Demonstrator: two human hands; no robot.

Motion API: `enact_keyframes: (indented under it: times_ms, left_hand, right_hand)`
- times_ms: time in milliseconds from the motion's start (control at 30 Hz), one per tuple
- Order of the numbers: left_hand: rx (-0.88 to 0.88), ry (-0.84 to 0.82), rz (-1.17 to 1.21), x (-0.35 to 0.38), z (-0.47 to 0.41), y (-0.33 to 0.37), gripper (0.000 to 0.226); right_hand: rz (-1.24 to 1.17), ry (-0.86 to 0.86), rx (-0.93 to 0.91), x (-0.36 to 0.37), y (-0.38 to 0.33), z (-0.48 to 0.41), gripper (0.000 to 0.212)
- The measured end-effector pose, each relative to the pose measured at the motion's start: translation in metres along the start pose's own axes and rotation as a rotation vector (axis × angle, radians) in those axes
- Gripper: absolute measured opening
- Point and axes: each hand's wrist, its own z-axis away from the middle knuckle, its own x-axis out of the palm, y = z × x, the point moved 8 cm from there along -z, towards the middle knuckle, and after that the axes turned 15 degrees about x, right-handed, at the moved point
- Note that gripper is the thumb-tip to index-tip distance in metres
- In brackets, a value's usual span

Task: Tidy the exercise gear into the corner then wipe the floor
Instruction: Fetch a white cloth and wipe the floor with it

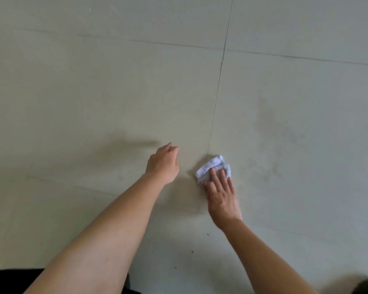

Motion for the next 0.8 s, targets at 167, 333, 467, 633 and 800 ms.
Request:
enact_keyframes:
  times_ms: [167,333,467,633,800]
  left_hand:
    - [0.131,-0.090,-0.049,-0.028,-0.013,-0.030,0.047]
    - [0.183,-0.213,-0.101,-0.021,-0.010,-0.054,0.054]
    - [0.080,-0.123,-0.144,-0.010,-0.016,-0.088,0.058]
    - [0.106,0.120,-0.221,0.011,-0.013,-0.122,0.053]
    - [0.178,0.318,-0.249,0.011,-0.013,-0.129,0.050]
  right_hand:
    - [0.119,-0.089,0.067,0.023,-0.066,0.019,0.074]
    - [0.277,-0.124,0.027,0.030,-0.089,0.023,0.082]
    - [0.277,-0.113,-0.206,0.021,-0.082,-0.021,0.075]
    - [0.251,0.026,-0.072,-0.009,-0.068,-0.149,0.057]
    - [0.099,0.112,0.093,-0.025,-0.084,-0.225,0.055]
